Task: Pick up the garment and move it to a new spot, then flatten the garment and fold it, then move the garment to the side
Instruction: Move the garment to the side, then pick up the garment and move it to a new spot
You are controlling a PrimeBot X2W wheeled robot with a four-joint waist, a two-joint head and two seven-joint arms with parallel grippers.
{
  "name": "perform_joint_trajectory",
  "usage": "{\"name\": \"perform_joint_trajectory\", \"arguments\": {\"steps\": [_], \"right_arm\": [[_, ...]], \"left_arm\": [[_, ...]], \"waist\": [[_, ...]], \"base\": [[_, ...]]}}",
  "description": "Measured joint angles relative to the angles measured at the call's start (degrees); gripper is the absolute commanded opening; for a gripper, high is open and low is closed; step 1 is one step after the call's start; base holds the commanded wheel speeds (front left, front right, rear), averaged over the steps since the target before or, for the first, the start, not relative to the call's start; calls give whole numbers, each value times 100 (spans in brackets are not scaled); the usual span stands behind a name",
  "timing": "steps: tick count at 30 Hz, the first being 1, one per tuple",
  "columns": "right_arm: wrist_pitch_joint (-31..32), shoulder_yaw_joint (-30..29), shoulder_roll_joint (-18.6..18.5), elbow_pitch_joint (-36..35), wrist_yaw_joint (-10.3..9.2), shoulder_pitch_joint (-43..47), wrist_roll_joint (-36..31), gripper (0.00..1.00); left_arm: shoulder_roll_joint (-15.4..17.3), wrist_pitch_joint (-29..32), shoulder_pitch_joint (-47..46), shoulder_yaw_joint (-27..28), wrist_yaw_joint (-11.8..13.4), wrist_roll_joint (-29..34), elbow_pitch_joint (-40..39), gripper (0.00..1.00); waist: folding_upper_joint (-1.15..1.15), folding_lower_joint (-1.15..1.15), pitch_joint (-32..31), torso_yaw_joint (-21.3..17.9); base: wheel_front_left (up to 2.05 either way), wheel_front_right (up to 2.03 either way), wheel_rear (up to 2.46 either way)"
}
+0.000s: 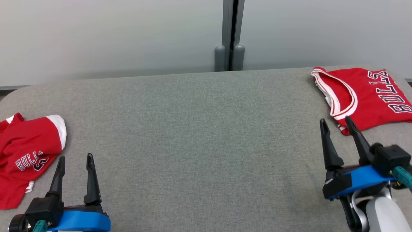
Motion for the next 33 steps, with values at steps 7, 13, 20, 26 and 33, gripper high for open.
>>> {"name": "perform_joint_trajectory", "arguments": {"steps": [7, 13, 20, 26, 33], "right_arm": [[233, -322, 258, -616, 0, 661, -151, 100], [348, -370, 327, -828, 0, 962, -148, 100], [309, -345, 338, -742, 0, 1049, -85, 100], [281, -332, 339, -677, 0, 1051, -77, 100], [300, -293, 339, -628, 0, 1050, -85, 100]], "left_arm": [[22, 35, 74, -58, 24, 15, -13, 100], [51, 98, 109, -102, 24, -9, -87, 100], [100, 136, 109, -149, 26, -34, -119, 100], [120, 143, 113, -171, 58, -69, -119, 100], [138, 182, 119, -208, 82, -85, -134, 100]], "waist": [[0, 0, -113, -23], [0, 0, -120, -38], [0, 0, -121, 5], [0, 1, -137, 24], [0, 1, -146, 79]], "base": [[0, 0, 0], [0, 0, 0], [0, 0, 0], [0, 0, 0], [0, 0, 0]]}}
